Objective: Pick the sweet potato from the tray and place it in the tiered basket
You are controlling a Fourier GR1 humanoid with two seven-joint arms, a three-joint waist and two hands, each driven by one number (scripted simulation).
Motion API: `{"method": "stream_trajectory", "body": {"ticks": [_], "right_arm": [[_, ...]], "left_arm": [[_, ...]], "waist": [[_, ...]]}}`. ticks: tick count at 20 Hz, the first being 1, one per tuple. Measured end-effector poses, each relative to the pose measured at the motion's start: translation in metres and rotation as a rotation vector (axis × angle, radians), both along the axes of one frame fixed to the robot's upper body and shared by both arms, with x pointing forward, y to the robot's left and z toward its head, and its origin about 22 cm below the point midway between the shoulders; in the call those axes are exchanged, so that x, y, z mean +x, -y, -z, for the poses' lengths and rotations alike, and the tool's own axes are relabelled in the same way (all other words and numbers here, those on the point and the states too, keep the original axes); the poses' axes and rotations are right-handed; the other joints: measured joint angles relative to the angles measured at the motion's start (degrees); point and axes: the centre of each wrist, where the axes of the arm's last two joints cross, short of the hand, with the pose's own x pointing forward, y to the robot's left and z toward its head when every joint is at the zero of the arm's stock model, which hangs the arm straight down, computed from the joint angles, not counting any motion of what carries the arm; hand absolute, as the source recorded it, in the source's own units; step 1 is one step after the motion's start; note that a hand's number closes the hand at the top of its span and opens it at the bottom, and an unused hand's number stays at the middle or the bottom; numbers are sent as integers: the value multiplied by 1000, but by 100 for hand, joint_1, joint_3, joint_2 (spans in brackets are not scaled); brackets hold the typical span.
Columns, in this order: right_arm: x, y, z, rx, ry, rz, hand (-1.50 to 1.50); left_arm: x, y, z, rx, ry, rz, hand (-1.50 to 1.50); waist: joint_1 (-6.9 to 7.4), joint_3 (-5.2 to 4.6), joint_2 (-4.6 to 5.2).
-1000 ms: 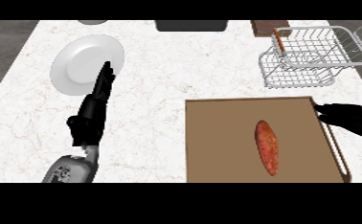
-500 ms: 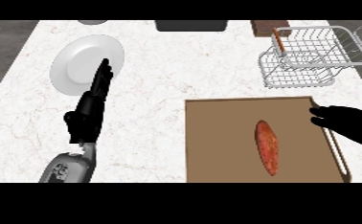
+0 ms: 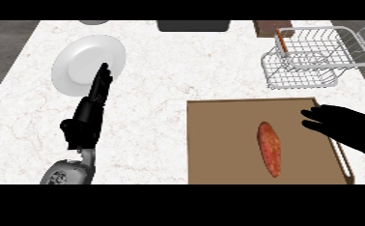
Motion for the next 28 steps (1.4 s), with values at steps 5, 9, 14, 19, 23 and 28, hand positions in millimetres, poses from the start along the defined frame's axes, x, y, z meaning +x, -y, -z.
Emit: {"method": "stream_trajectory", "body": {"ticks": [5, 9, 14, 19, 23, 28], "right_arm": [[1, -5, 13, -10, 42, -14, -150], [9, -2, 28, -20, 53, 20, -150], [16, 8, 39, -20, 34, 51, -150], [21, 5, 58, -24, -1, 48, -150], [26, 4, 68, -3, -8, 31, -150], [30, -2, 80, 12, -24, 16, -150]], "left_arm": [[3, 9, -2, 5, 5, -2, 0], [6, 7, 0, 3, 8, -1, 0], [9, 3, -1, 10, 6, -6, 0], [7, 12, -5, 8, 8, -5, 0], [2, 6, -3, 9, 11, -1, 0], [3, 6, -4, 5, 10, -1, 0]], "waist": [[-10, -2, -1], [-7, -3, 2], [-13, -4, 0], [-7, -3, 0], [-2, -3, 1], [-6, -4, 0]]}}
